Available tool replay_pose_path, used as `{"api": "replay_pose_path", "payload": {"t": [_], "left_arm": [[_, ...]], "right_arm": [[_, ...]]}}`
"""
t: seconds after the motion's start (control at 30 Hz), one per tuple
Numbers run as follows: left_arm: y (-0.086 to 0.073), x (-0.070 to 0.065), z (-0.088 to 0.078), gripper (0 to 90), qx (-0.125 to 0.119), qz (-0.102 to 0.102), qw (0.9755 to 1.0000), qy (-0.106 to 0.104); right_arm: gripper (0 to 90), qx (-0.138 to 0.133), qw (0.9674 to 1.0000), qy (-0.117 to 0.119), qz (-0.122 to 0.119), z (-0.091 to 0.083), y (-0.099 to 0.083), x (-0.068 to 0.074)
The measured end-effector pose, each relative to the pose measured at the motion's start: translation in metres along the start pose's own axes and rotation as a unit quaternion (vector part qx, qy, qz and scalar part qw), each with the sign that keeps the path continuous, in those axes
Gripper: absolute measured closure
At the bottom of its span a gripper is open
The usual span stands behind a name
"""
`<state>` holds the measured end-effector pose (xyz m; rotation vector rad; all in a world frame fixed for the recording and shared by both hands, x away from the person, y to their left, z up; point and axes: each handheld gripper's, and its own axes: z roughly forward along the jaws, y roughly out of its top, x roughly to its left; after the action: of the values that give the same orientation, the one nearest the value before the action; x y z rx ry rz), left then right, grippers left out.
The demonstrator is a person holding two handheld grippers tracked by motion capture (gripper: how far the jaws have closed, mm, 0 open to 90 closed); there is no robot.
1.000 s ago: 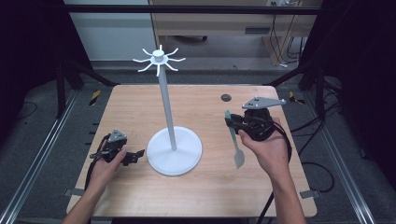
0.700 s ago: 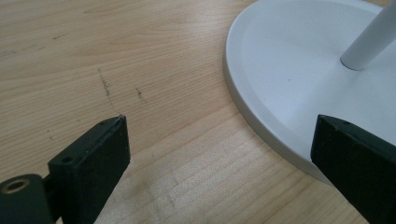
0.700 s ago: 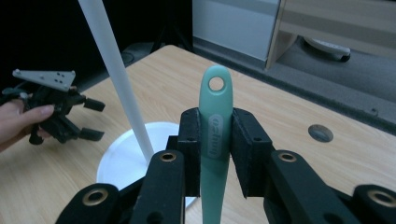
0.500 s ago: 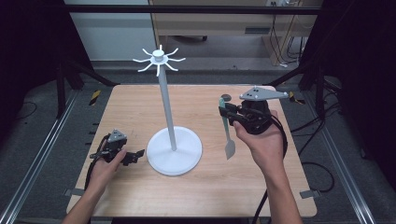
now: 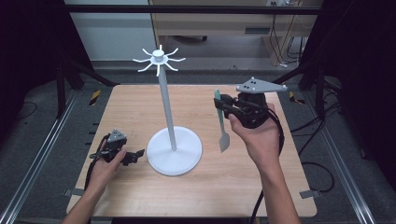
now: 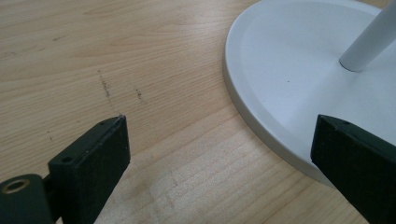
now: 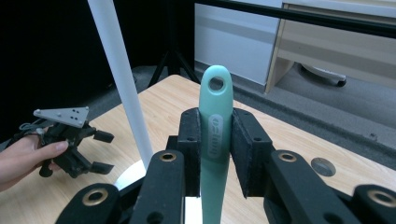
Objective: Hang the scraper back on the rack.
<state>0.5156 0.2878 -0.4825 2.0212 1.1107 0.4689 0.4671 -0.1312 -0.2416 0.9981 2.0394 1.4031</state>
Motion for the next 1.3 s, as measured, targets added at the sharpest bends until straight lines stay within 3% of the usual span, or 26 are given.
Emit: {"api": "replay_pose_path", "payload": {"t": [1.3], "left_arm": [[0.002, 0.001, -0.003, 4.3, -0.018, -0.001, 0.9998, 0.001]], "right_arm": [[74.3, -0.032, 0.9993, 0.013, -0.013, -0.003, 0.032, 0.019]]}}
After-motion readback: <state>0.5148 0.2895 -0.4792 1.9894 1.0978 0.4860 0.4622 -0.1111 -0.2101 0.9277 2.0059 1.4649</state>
